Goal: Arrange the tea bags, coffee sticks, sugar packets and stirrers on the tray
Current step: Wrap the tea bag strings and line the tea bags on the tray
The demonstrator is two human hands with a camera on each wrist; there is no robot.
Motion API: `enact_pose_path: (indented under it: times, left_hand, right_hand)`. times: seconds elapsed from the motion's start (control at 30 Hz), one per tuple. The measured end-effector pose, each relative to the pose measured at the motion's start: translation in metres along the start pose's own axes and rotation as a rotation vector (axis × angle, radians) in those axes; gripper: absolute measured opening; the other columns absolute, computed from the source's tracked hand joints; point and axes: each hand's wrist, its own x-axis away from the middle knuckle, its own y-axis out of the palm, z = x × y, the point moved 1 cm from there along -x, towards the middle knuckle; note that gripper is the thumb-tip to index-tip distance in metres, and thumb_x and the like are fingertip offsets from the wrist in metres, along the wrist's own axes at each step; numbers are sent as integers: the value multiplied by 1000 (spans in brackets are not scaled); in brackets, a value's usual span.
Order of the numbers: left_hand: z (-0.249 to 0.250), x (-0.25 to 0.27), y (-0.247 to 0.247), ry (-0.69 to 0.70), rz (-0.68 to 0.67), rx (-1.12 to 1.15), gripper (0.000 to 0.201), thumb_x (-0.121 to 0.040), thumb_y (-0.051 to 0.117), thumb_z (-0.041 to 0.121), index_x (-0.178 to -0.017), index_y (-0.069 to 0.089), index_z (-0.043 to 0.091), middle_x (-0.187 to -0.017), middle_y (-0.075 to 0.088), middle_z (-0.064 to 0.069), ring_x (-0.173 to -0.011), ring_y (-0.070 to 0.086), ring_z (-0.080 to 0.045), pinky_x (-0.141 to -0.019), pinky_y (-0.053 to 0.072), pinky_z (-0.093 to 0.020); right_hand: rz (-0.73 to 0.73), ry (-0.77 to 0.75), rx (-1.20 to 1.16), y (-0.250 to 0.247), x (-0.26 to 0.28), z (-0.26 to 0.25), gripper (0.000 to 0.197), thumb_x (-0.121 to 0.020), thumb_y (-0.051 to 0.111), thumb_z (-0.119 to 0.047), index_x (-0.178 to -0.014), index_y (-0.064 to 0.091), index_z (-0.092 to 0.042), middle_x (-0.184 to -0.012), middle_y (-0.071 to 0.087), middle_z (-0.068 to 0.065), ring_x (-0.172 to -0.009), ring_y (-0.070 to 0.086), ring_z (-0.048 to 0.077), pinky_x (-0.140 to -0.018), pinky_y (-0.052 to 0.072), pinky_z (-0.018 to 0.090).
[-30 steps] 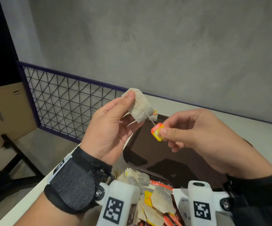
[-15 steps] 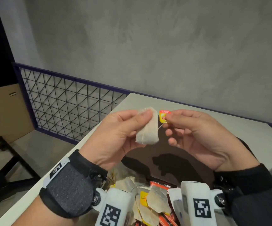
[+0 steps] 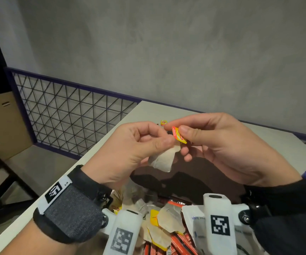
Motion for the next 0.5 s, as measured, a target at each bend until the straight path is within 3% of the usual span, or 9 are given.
enact_pose_path:
  times: [0.1,0.27,0.5]
  left_hand:
    - [0,1,-2,-10,-15,7,15,-82,67,23,-87,75,11,-87,75,-19,-68,73,-29,-57,59,-31]
    - [1,0,-1,-3,-45,-8,16,-86,62,23,-80,75,16,-72,69,-10,-52,64,-20,-44,49,-26]
    - [-2,-2,-1,41,29,-39,17,-88,62,26,-94,69,12,-66,65,-6,-47,57,-14,-39,38,-21]
  right_hand:
    - [1,-32,52,-1,2,-2,22,-97,58,-3,-110,75,1,-87,69,16,-67,59,19,-59,54,25]
    - [13,-103,173,0,5,-6,23,-90,68,2,-110,74,-4,-81,68,12,-63,62,18,-56,52,24]
    - [65,-71,194,5,-1,1,33,-81,80,-5,-113,71,-10,-76,69,8,-64,61,19,-58,49,27]
